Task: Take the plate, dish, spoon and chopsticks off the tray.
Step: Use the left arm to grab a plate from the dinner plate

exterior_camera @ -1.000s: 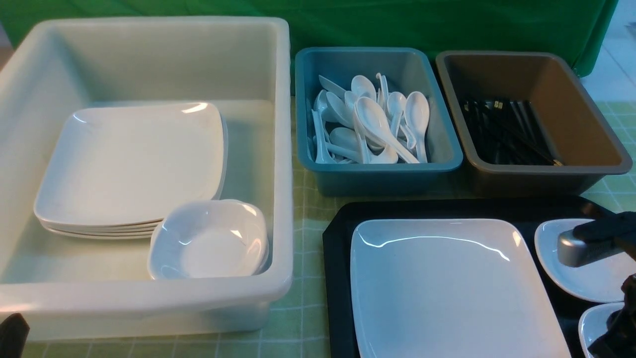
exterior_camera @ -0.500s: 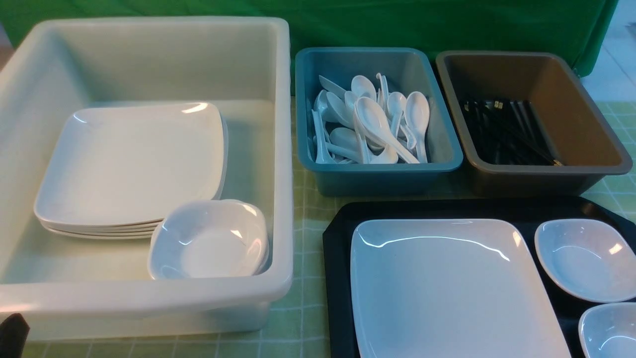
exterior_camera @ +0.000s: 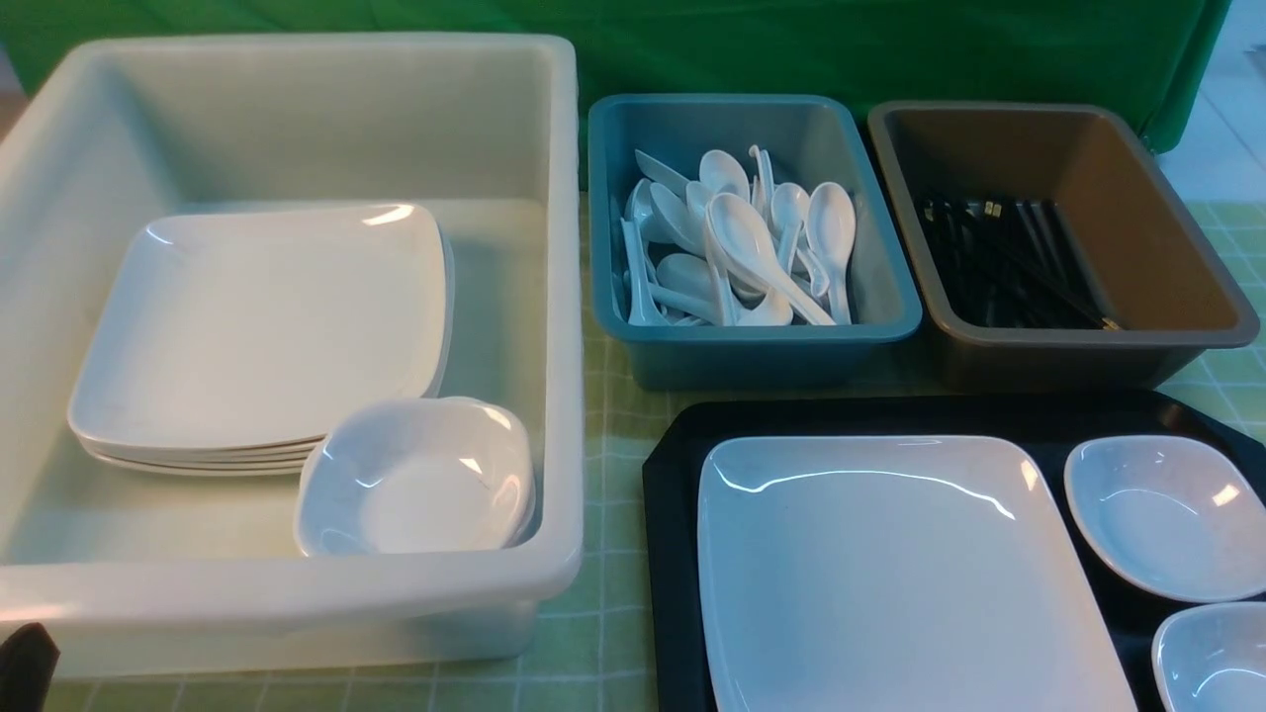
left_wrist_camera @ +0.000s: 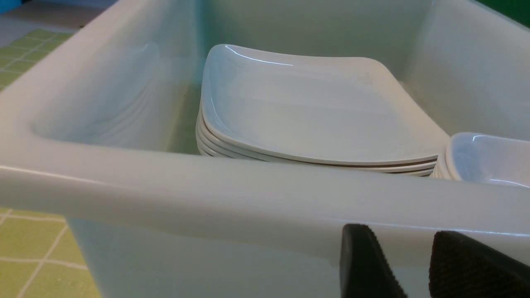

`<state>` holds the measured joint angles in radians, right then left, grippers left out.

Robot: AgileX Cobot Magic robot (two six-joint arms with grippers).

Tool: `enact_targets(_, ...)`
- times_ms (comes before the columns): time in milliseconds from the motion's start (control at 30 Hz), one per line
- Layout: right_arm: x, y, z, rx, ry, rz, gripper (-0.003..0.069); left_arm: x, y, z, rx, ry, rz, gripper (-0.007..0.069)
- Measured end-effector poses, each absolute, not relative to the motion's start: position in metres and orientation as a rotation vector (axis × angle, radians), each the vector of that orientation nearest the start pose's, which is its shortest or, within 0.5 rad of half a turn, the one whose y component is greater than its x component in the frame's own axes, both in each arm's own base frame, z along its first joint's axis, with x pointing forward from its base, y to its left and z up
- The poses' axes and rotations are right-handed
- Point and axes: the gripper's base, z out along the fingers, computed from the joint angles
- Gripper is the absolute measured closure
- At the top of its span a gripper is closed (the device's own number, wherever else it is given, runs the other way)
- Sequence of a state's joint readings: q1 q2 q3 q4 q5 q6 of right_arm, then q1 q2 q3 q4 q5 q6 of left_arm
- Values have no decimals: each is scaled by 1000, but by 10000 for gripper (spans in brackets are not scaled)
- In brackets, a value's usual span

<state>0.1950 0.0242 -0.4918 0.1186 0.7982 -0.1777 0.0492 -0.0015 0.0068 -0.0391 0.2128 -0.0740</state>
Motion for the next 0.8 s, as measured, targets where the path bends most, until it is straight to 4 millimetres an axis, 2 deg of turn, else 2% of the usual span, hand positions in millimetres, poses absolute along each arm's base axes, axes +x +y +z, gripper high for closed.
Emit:
enact_targets(100, 7, 9, 297, -322, 1785, 147, 659, 56, 2, 192, -131, 1694, -54, 402)
enact_targets(167, 7, 9, 297, -322, 1785, 147, 659, 56, 1, 193, -186, 1673, -119, 402)
enact_targets(267, 8, 9, 296, -321, 1782, 147, 659, 56, -2, 197, -425, 1606, -395, 402)
enact_targets(300, 8, 9, 296, -321, 1781, 146, 658, 56, -4, 198, -627, 1550, -625, 402)
enact_targets(367, 8, 9, 297, -319, 1775, 146, 654, 56, -7, 199, -845, 1467, -883, 402)
enact_targets(433, 8, 9, 297, -320, 1775, 145, 650, 56, -8, 200, -936, 1423, -990, 402)
enact_targets(633, 8, 9, 297, -319, 1772, 144, 643, 56, -9, 202, -1060, 1350, -1138, 409)
enact_targets(700, 8, 9, 297, -319, 1771, 144, 641, 53, -14, 217, -1001, 1367, -1180, 454)
enact_targets(800, 8, 9, 297, -319, 1771, 144, 638, 44, -18, 256, -819, 1347, -1149, 517)
